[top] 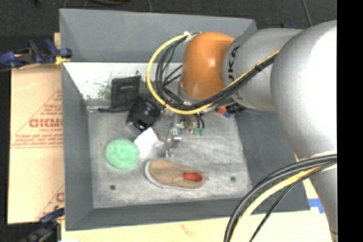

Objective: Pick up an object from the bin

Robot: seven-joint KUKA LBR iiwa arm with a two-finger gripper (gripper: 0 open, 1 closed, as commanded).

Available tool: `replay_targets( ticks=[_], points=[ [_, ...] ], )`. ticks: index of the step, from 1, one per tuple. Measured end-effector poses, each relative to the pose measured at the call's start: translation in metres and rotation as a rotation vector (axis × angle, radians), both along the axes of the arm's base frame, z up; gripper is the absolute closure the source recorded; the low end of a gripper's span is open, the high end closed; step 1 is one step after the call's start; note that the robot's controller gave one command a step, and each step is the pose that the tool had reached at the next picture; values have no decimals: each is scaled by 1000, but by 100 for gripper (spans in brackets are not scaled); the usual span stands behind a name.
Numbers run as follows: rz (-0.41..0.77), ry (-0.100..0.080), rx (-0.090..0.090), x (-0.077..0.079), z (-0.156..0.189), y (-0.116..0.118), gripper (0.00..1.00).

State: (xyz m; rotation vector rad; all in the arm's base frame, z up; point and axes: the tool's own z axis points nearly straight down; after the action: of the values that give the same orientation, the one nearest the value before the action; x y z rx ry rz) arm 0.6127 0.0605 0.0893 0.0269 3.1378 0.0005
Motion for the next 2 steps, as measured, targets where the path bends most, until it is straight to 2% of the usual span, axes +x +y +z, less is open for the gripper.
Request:
replay_targets(
  ticks=[1, 2],
  points=[
    [0, 0, 0, 0, 0, 0, 0],
    [259, -10, -2, -8, -13, 45, 100]
  ],
)
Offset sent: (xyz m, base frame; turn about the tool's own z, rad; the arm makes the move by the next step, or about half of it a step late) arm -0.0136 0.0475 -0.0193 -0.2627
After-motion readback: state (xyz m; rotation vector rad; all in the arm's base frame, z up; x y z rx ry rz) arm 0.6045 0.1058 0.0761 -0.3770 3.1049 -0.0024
